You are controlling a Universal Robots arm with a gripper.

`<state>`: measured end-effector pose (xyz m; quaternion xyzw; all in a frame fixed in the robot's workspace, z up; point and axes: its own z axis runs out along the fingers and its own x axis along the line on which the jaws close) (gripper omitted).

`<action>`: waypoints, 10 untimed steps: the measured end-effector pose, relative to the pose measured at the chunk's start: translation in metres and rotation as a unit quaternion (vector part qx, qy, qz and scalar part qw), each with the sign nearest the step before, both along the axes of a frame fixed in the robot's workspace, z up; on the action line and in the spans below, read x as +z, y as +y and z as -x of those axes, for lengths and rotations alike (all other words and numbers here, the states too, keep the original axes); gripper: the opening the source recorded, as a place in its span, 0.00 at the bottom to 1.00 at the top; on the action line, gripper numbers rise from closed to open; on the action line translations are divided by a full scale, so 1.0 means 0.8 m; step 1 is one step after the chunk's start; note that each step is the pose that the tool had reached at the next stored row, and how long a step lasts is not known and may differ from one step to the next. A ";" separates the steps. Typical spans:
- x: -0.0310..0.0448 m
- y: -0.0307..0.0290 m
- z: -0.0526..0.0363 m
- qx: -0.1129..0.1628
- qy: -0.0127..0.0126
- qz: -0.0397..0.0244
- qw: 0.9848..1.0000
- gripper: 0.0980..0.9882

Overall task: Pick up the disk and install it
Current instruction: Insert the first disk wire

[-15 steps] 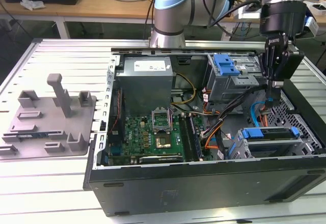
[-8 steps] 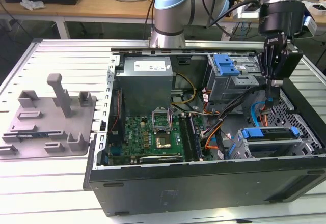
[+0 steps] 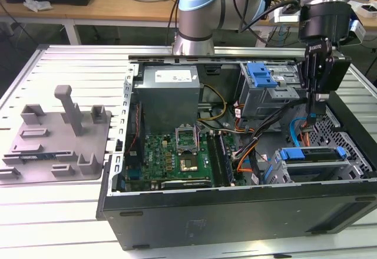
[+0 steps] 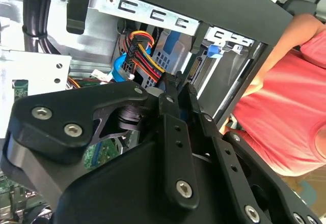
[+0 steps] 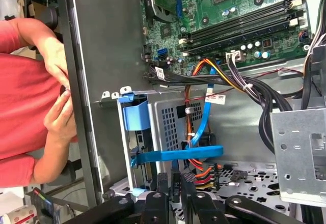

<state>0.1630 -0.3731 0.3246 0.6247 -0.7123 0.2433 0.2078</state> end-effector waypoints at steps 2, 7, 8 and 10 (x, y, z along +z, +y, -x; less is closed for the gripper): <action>-0.0009 -0.0001 0.001 0.000 -0.001 0.000 1.000 0.16; -0.0018 -0.0013 0.001 0.000 -0.002 0.000 1.000 0.07; -0.0018 -0.0017 0.001 0.000 -0.002 0.000 1.000 0.07; -0.0021 -0.0025 0.001 0.000 -0.002 0.000 1.000 0.07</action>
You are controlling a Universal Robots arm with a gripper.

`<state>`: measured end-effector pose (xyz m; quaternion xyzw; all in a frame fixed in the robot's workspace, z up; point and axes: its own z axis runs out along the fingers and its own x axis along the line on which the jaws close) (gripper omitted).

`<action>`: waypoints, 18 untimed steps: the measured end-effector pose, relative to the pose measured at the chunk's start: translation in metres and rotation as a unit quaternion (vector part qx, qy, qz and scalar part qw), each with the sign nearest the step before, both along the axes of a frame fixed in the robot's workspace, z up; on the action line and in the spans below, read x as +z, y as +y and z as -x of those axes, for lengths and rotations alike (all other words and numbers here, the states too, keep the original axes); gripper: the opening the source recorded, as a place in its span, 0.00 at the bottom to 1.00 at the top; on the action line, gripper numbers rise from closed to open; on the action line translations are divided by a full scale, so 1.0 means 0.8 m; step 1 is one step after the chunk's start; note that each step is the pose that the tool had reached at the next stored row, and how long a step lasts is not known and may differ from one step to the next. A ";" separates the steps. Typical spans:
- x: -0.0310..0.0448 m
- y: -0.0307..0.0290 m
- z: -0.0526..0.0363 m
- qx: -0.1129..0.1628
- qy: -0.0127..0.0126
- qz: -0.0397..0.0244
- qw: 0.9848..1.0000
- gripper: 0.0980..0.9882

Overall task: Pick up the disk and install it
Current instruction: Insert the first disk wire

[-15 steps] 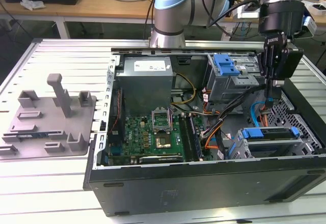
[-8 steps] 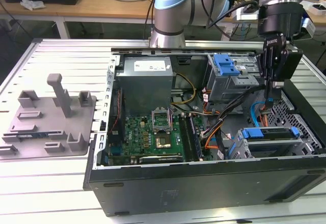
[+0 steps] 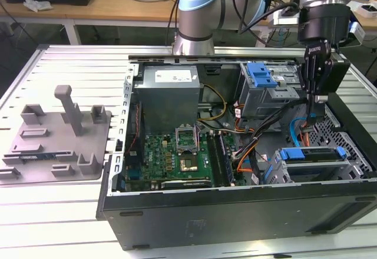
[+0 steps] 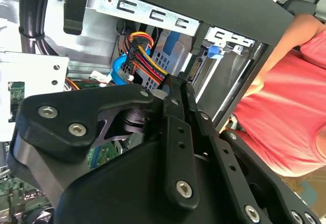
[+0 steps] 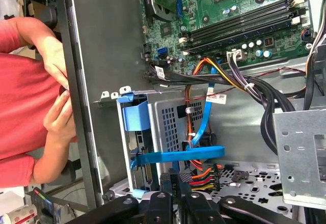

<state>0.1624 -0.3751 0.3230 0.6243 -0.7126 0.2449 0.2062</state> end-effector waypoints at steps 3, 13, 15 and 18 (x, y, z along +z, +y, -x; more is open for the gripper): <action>0.0001 -0.0006 0.000 0.000 0.000 0.000 1.000 0.07; 0.0135 -0.0302 0.000 0.000 -0.001 -0.051 0.999 0.07; 0.0142 -0.0368 0.000 0.000 -0.001 -0.064 0.998 0.07; 0.0174 -0.0468 0.000 0.000 -0.001 -0.075 0.997 0.07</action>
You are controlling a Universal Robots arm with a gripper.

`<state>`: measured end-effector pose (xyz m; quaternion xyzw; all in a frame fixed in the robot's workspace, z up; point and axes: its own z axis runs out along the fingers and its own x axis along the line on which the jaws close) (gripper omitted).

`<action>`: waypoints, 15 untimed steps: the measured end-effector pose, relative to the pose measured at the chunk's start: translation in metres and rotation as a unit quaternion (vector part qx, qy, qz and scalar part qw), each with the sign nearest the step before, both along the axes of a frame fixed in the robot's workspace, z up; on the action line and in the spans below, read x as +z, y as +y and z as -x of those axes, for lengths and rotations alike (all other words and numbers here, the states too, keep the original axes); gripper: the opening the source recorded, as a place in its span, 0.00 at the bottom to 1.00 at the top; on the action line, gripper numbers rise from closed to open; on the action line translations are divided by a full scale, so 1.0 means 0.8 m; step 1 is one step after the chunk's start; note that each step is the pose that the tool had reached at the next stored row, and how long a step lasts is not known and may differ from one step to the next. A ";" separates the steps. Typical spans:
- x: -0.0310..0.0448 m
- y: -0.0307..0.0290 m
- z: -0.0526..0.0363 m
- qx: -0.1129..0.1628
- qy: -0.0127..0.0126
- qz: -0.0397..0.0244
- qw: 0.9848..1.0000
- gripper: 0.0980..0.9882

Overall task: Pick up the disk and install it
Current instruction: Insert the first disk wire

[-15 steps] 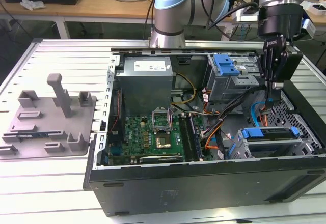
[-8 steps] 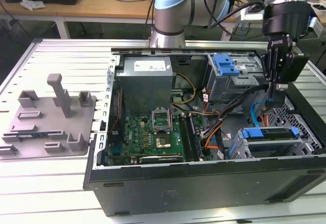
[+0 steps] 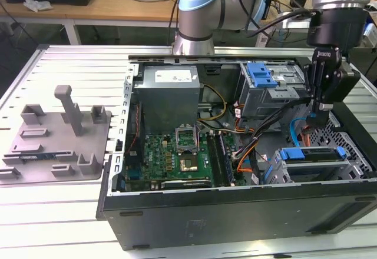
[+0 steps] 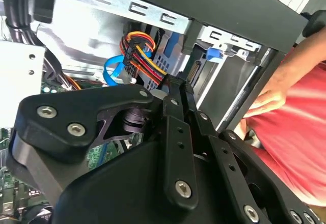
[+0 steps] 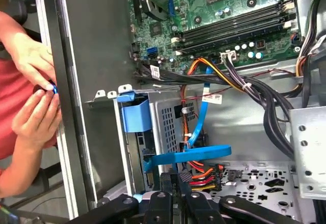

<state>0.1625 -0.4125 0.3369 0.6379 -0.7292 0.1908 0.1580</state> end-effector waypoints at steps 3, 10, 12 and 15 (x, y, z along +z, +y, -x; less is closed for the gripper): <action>0.0036 -0.0085 0.000 0.000 0.000 -0.008 1.000 0.07; 0.0098 -0.0287 0.000 0.000 0.000 -0.049 0.999 0.07; 0.0125 -0.0330 0.000 0.002 0.000 -0.059 0.998 0.07; 0.0156 -0.0360 0.000 0.003 0.000 -0.074 0.997 0.07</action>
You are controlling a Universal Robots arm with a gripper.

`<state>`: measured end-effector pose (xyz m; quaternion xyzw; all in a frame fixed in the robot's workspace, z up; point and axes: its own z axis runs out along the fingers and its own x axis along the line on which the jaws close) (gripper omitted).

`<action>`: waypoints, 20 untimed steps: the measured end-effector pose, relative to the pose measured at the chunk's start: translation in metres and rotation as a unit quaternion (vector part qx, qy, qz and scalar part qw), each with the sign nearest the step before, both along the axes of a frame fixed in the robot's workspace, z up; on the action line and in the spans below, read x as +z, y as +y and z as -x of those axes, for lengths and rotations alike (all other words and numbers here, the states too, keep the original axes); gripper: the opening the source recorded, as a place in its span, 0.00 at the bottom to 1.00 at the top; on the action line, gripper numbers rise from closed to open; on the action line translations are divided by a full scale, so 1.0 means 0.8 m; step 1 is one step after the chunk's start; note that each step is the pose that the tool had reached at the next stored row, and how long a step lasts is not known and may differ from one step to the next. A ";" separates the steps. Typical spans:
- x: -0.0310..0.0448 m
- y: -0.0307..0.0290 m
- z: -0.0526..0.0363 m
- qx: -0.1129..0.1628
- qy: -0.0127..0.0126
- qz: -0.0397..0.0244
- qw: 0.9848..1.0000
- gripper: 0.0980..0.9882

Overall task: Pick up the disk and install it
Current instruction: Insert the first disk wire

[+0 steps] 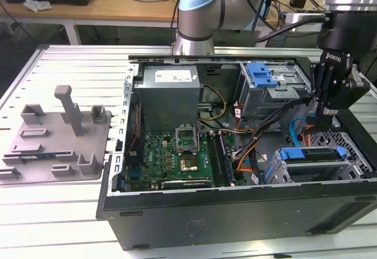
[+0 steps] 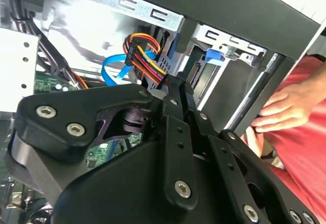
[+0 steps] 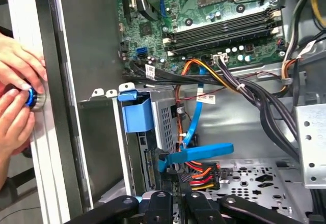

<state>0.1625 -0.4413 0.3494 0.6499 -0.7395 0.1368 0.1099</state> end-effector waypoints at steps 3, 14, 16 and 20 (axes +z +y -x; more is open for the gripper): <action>0.0008 -0.0057 0.000 0.000 0.000 -0.014 1.000 0.07; 0.0009 -0.0183 0.000 0.011 0.004 -0.028 1.000 0.07; 0.0009 -0.0184 0.000 0.011 0.004 -0.028 1.000 0.07; 0.0010 -0.0220 -0.004 0.014 0.007 -0.029 0.999 0.07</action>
